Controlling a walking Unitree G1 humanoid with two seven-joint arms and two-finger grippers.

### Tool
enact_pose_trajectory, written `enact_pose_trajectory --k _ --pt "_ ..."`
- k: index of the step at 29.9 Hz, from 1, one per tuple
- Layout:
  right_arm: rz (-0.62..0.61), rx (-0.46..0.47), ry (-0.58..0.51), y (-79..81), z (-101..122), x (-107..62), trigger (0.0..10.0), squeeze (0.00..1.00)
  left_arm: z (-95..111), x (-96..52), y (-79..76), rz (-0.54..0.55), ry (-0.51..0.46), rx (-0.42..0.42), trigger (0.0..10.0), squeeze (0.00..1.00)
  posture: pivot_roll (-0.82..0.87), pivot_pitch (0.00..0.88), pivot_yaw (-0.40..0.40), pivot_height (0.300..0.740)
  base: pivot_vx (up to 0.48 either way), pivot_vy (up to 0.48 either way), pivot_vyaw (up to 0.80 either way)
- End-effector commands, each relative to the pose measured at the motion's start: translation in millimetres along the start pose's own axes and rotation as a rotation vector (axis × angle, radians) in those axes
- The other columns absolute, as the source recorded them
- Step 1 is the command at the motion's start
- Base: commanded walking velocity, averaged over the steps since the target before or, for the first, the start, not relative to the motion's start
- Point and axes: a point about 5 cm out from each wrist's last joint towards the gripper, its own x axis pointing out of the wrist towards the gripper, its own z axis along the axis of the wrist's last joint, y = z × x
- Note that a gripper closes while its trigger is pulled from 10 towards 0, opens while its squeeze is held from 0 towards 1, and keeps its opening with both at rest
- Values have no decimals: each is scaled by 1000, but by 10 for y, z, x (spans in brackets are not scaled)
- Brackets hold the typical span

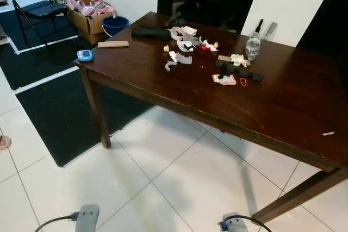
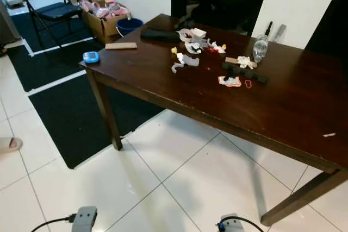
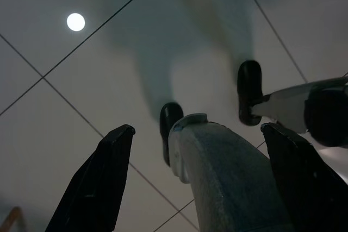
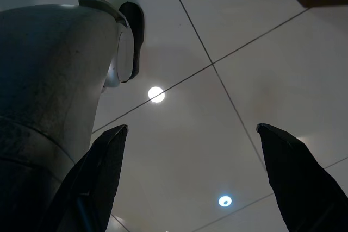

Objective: Picking trash to rubbish bin

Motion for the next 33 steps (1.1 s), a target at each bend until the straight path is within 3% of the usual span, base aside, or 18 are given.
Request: enact_pose_trajectory --k 1,33 --pt "83 13 24 224 -68 13 10000 0 -77 -16 17 3 27 1 10000 0 118 85 -4 740 285 0 0" --pt "84 3 23 213 -54 13 10000 0 -127 -28 26 7 35 -1 10000 0 121 85 -7 740 309 0 0"
